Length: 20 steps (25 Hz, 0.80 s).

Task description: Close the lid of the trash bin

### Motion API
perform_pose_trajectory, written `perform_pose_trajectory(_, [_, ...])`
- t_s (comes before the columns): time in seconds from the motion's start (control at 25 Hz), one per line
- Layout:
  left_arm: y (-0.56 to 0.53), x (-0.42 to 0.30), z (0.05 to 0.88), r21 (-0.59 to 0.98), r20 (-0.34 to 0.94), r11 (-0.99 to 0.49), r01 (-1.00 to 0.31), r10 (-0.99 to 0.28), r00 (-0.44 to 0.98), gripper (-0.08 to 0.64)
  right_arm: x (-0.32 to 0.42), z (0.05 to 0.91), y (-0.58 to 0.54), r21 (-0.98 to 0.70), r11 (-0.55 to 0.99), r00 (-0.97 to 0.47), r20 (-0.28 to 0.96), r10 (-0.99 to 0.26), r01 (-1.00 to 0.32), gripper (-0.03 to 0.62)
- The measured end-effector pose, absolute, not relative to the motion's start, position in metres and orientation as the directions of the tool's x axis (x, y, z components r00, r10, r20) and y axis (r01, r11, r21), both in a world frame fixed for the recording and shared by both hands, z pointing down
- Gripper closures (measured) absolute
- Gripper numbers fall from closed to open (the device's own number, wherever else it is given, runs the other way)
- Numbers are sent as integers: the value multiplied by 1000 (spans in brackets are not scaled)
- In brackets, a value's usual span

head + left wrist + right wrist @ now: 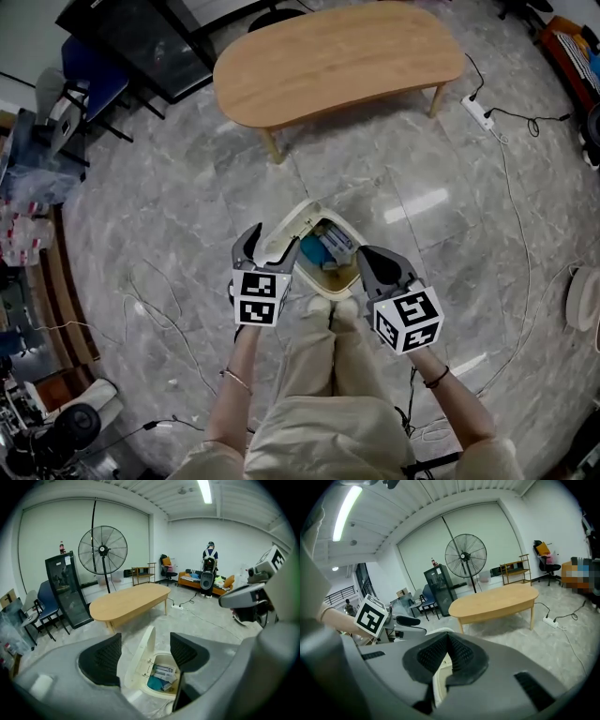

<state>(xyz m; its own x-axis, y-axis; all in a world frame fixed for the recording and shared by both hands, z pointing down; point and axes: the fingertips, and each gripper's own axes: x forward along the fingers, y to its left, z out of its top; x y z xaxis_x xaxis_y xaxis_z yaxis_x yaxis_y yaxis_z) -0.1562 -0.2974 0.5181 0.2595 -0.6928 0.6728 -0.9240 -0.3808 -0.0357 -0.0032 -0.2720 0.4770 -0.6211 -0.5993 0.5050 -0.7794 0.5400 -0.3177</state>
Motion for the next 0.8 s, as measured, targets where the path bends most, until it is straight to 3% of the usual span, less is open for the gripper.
perform_pose_trajectory(0.32, [-298, -156, 571, -116, 749, -490, -864, -614, 248, 245, -10, 514, -282, -338, 494, -596, 523, -609, -801, 588])
perform_pose_trajectory(0.8, [-301, -145, 591, -177, 765, -570, -802, -593, 252, 245, -5, 546, -276, -360, 397, -535, 543, -647, -844, 588])
